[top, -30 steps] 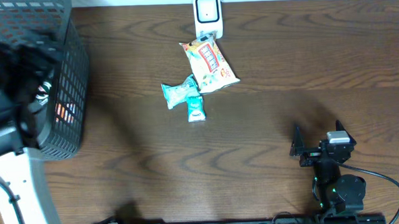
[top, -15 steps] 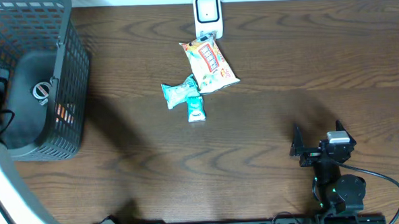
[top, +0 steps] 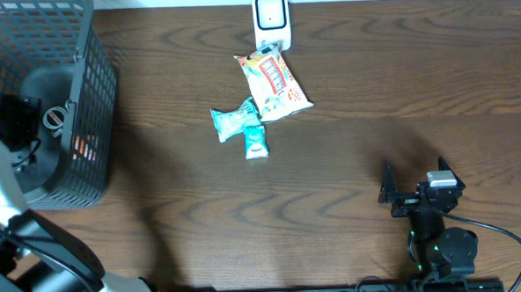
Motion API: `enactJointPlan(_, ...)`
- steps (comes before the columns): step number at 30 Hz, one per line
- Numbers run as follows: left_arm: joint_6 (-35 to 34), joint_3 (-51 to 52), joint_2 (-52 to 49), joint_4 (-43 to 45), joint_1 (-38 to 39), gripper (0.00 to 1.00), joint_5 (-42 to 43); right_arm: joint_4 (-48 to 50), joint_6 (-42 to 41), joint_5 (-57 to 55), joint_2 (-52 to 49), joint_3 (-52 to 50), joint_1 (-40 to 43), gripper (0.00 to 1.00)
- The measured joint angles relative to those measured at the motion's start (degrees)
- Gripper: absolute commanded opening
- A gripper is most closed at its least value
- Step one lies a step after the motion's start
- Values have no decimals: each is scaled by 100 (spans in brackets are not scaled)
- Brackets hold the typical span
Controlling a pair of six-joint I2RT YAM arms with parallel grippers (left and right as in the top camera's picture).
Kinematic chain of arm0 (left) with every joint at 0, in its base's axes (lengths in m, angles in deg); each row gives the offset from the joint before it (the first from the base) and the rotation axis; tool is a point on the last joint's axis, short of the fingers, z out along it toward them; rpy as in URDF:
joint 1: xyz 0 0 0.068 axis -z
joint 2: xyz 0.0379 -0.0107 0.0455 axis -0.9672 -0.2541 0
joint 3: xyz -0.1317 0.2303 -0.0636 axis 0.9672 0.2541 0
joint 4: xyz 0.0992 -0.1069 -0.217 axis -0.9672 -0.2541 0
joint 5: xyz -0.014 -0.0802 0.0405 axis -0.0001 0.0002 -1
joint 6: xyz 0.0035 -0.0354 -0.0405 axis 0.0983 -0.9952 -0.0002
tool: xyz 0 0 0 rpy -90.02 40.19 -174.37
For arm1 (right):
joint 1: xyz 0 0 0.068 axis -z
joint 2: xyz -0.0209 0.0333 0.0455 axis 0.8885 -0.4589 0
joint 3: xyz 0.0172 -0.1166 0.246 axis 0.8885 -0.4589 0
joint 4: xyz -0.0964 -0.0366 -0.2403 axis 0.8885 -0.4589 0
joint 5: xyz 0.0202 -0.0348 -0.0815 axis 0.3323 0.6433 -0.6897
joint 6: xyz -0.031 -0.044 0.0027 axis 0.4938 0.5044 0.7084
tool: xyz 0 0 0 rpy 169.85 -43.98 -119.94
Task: Scan the item barcode
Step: 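Move the empty left gripper back into the grey basket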
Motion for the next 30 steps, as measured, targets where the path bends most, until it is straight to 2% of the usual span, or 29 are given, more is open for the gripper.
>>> enactJointPlan(8,-2,0,-472,-96,649,99,-754,0,0,0,0,0,0,99)
enactJointPlan(12,-149,0,-608,-153,669,95,-901,0,0,0,0,0,0,99)
enactJointPlan(20,-197,0,-1078,-13,887,95,-988,0,0,0,0,0,0,99)
enactJointPlan(23,-201,0,-1292,24,1019,90,-986,0,0,0,0,0,0,99)
enactJointPlan(25,-219,0,-1408,24,1075,80,-990,0,0,0,0,0,0,99)
enactJointPlan(30,-262,0,-1523,-109,1088,63,-1189,0,0,0,2,0,0,99)
